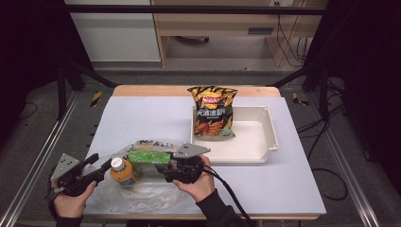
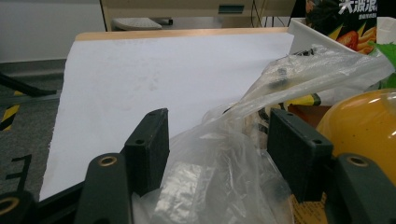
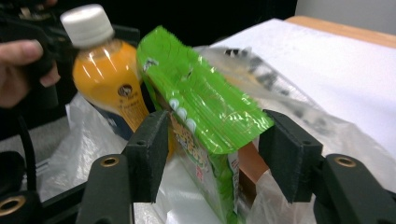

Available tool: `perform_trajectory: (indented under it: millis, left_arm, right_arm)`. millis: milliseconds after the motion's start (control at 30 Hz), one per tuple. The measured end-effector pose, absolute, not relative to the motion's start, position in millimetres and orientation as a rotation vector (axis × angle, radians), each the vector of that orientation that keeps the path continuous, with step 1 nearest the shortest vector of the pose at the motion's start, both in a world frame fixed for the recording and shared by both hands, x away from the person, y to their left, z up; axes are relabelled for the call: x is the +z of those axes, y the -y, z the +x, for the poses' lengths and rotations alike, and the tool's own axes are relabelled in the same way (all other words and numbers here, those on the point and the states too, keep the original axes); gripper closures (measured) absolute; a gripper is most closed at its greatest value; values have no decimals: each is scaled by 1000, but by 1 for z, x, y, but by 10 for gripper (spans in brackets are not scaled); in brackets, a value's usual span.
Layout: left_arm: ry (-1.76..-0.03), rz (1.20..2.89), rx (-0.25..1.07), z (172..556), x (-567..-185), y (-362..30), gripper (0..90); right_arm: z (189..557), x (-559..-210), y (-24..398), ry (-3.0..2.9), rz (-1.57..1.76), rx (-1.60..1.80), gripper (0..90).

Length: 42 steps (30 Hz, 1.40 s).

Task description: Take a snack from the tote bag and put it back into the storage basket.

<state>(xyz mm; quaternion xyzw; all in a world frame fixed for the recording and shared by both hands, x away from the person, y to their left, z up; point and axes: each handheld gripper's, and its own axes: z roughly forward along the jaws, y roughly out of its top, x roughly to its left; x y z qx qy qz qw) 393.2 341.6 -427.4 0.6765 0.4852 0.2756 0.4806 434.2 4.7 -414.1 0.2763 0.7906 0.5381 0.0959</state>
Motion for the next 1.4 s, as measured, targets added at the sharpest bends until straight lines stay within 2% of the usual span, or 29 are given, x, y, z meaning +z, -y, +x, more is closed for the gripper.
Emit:
perform_trajectory:
  millis: [200,367,433,833,1400]
  left_arm:
    - [-1190,1660,668,394,-430,-342,386]
    - [-1193,1669,665,395,-433,-342,386]
    - [-1196,1671,663,396,-434,-342,387]
    - [-1205,1679,660,397,-438,-342,388]
    - [-1205,1691,657,397,-440,-340,388]
  right_arm:
    - [437,-422,-13,-2363,786,1556,534]
    - [437,-423,-14,-2345,751,1538,691]
    - [437,-422,-14,-2351,739,1549,728]
    - [432,-407,0,-2289,684,1657,754]
    - [426,-337,22,-2115,612,1818,754]
